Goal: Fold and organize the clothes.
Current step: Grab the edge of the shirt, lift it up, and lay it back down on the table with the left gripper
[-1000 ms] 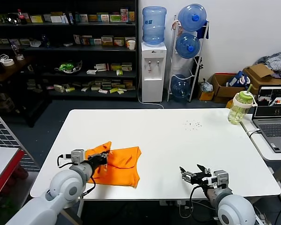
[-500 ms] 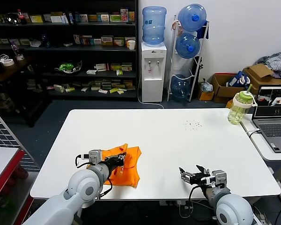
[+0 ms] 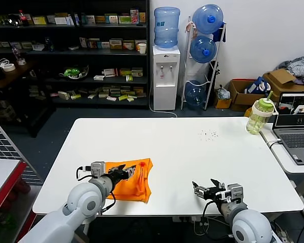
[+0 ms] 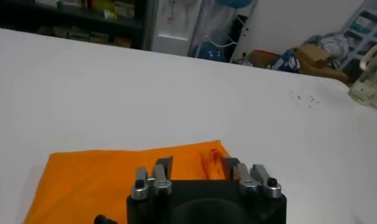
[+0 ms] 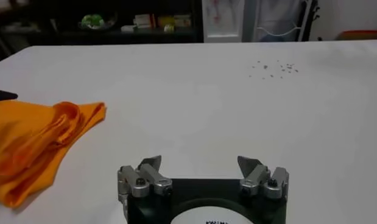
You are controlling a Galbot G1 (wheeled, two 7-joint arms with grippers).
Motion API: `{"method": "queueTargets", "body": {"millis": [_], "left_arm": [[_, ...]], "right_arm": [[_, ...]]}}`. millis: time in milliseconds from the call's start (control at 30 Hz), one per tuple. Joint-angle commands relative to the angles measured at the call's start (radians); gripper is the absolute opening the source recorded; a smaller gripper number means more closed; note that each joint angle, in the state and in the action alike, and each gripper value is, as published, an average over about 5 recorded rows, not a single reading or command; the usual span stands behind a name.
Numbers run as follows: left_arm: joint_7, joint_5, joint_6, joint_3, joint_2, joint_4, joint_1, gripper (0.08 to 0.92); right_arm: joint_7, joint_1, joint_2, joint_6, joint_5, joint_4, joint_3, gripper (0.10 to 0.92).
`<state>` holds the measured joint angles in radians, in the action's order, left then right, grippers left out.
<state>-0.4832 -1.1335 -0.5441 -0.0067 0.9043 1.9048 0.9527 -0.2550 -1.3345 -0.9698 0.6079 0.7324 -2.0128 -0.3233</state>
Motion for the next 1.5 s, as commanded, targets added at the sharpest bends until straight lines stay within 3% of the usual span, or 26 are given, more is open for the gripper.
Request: {"method": "queueTargets", "body": {"millis": [33, 267, 600, 1067, 1167, 1500], "left_arm": [[0.102, 0.014, 0.009, -0.208, -0.175, -0.073, 0.141, 0.654], [0.237, 0.027, 0.033, -0.264, -0.217, -0.169, 0.227, 0.811], [0.280, 0.070, 0.052, -0.216, -0.163, -0.214, 0.175, 0.823], [0.299, 0.080, 0.074, -0.196, -0.147, -0.218, 0.167, 0.820], [0.304, 0.086, 0.083, -0.193, -0.143, -0.217, 0.163, 0.775], [0.309, 0.094, 0.090, -0.185, -0.129, -0.210, 0.163, 0.490]], "right_arm": [[0.002, -0.005, 0.000, -0.002, 0.000, -0.005, -0.004, 0.823], [0.005, -0.014, -0.004, -0.004, -0.001, -0.006, -0.010, 0.823], [0.004, -0.031, 0.002, -0.003, 0.001, -0.017, -0.028, 0.823], [0.001, -0.031, -0.001, -0.001, 0.000, -0.012, -0.023, 0.823], [0.000, -0.032, -0.001, 0.000, 0.000, -0.012, -0.023, 0.823], [0.001, -0.043, 0.000, -0.002, -0.001, -0.016, -0.031, 0.823]]}}
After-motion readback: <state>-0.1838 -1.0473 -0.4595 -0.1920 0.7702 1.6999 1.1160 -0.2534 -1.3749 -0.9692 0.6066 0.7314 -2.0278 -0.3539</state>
